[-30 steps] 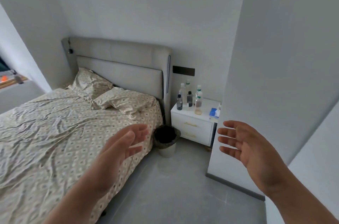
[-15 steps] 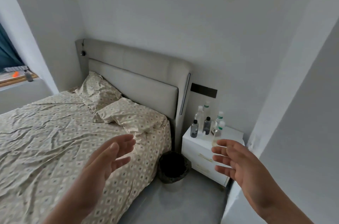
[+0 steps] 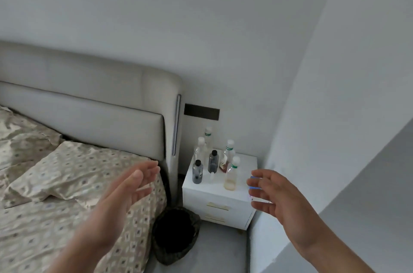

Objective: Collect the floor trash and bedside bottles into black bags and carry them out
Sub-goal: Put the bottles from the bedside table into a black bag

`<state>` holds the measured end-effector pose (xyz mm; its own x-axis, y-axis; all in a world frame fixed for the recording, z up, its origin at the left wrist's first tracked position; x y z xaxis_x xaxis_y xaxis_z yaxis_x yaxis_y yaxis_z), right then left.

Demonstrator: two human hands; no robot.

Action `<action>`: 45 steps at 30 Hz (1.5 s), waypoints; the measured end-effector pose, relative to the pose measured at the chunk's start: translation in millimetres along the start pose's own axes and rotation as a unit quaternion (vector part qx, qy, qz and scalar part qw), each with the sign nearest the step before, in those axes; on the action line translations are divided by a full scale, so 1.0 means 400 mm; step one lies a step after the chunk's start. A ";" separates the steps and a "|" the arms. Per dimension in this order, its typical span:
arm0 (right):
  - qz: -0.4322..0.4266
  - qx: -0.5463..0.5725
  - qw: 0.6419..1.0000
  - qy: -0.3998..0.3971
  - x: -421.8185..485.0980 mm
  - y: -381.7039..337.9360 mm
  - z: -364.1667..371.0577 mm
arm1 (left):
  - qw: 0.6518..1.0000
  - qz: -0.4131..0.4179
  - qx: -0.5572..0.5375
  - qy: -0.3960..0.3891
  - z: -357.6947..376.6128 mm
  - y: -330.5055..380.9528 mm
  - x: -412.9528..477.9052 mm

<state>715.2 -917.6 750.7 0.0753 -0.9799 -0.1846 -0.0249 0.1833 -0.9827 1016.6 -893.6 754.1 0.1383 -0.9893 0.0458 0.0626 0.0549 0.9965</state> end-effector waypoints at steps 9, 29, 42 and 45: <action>0.065 0.037 0.996 0.047 0.473 0.080 -0.069 | 0.998 -0.035 0.050 -0.011 0.039 -0.116 0.381; 0.252 -0.128 0.958 0.040 1.045 0.677 0.034 | 0.936 -0.219 0.259 -0.093 0.147 -0.776 0.945; 0.174 -0.356 0.914 0.085 1.252 1.077 0.104 | 0.866 -0.081 0.474 -0.138 0.214 -1.136 1.086; 0.160 -0.364 0.912 0.104 1.280 1.102 0.107 | 0.869 -0.074 0.469 -0.140 0.212 -1.160 1.087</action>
<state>785.6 -1335.4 222.6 -0.2399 -0.8934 -0.3799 -0.6740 0.4349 -0.5971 964.1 -1360.6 317.4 -0.0572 -0.9776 -0.2026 -0.7918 -0.0792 0.6056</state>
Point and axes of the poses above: each hand's wrist, its own x-axis towards the middle knuckle, its own z-axis out of the palm, y = z × x, the point moved 6 cm from there along x, towards the middle knuckle, and after that the axes turned 1 degree about z, right-handed, at the moved point
